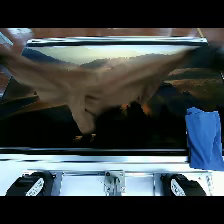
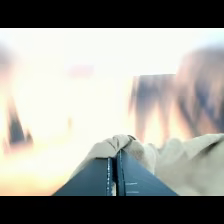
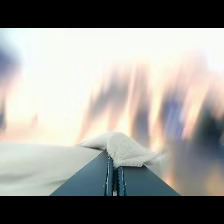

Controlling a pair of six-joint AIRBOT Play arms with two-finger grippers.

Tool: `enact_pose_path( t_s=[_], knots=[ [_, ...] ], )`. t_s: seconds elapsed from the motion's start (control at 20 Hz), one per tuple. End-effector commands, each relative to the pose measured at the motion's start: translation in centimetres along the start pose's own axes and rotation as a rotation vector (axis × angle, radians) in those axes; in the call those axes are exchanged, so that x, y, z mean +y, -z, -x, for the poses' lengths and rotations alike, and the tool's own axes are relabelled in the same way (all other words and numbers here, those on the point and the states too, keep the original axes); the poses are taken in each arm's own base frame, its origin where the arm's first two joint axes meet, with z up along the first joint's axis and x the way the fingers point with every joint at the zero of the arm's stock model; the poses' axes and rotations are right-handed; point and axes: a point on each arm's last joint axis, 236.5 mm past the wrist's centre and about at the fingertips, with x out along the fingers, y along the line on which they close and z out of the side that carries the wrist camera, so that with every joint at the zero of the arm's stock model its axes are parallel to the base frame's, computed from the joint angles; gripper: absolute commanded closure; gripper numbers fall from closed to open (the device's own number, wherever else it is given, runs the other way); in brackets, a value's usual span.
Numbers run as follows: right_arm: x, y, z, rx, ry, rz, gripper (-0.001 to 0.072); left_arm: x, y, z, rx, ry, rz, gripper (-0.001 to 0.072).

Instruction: Fold the shirts.

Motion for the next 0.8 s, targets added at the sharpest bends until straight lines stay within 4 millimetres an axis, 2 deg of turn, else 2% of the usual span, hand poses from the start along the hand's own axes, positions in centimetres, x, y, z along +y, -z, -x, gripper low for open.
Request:
enact_pose_path(
  t_s=[0.0, 0.1, 0.15, 0.25, 0.4, 0.55, 0.6, 0.75],
  knots=[
    [5.0, -12.3, 17.2, -0.455, 0.124, 0.131, 0.0649, -3.9, -11.9, 14.3, -0.403, -0.005, -0.091, 0.0671],
    [6.3, -12.3, 21.6, -0.488, 0.152, 0.144, 0.0648, -5.4, -13.7, 19.2, -0.506, 0.016, -0.067, 0.067],
    [6.4, -11.5, 23.0, -0.471, 0.174, 0.148, 0.0649, -5.8, -13.5, 20.6, -0.516, 0.022, -0.061, 0.0671],
    [5.5, -8.8, 24.0, -0.378, 0.239, 0.16, 0.0648, -6.1, -11.5, 21.6, -0.456, 0.016, -0.07, 0.067],
    [3.7, -4.7, 24.1, -0.212, 0.312, 0.147, 0.0648, -3.9, -6.5, 20.7, -0.242, -0.082, -0.082, 0.067],
    [3.0, -1.9, 23.3, -0.08, 0.323, 0.124, 0.0648, -2.0, -2.5, 19.3, -0.058, -0.142, -0.069, 0.067],
    [2.6, -0.2, 22.7, 0.0, 0.326, 0.093, 0.0648, -1.8, -1.3, 18.7, -0.005, -0.143, -0.063, 0.067],
    [1.0, 7.4, 20.2, 0.374, 0.322, 0.0, 0.0648, -0.7, 4.2, 15.8, 0.221, -0.146, -0.03, 0.067]
  ],
)
